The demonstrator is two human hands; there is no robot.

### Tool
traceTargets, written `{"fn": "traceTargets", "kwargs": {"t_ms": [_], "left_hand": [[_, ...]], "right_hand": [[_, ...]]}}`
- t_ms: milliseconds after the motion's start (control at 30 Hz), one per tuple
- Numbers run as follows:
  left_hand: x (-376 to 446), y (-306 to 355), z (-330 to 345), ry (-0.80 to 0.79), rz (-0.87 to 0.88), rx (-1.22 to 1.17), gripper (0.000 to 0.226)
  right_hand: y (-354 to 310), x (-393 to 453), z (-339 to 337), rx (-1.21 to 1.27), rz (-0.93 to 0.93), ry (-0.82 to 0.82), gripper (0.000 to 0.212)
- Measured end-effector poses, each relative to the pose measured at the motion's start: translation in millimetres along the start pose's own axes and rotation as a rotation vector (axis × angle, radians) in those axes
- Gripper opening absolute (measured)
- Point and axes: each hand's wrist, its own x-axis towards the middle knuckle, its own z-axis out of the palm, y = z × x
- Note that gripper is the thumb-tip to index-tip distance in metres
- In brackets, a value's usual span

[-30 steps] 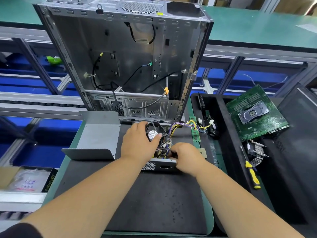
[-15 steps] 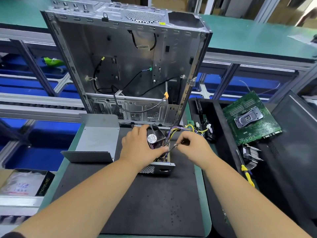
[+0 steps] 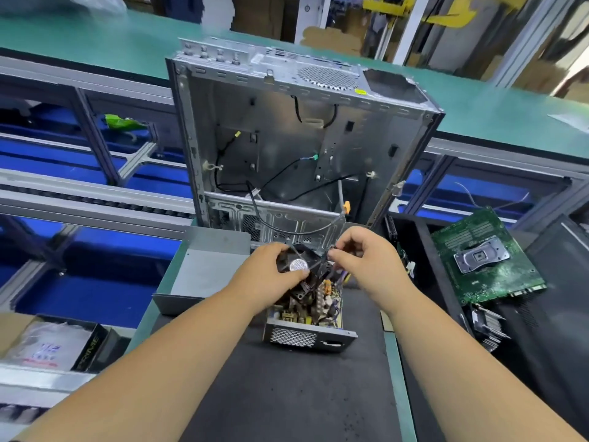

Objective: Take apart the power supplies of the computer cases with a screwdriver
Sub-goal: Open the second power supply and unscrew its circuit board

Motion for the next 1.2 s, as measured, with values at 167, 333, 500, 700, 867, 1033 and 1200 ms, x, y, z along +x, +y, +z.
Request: {"fn": "traceTargets", "kwargs": {"t_ms": [167, 333, 500, 700, 867, 1033, 1200], "left_hand": [[9, -26, -50, 0.094, -0.113, -0.148, 0.019], [14, -68, -100, 0.197, -0.252, -0.016, 0.017], [18, -107, -127, 0.208, -0.338, 0.11, 0.022], [28, -128, -135, 0.088, -0.308, 0.205, 0.023], [34, -126, -129, -0.012, -0.291, 0.271, 0.03], [37, -124, -123, -0.061, -0.203, 0.323, 0.022], [33, -113, -123, 0.028, -0.115, 0.262, 0.017]], "right_hand": [[-23, 21, 27, -0.019, 0.015, -0.05, 0.022], [-41, 33, 75, -0.215, -0.053, -0.1, 0.02], [-51, 26, 114, -0.51, -0.249, -0.209, 0.023], [-47, 32, 147, -0.705, -0.158, -0.361, 0.026], [-46, 44, 159, -0.698, -0.053, -0.457, 0.048], [-48, 48, 159, -0.697, 0.0, -0.442, 0.018], [-49, 43, 147, -0.693, 0.047, -0.106, 0.046]]}}
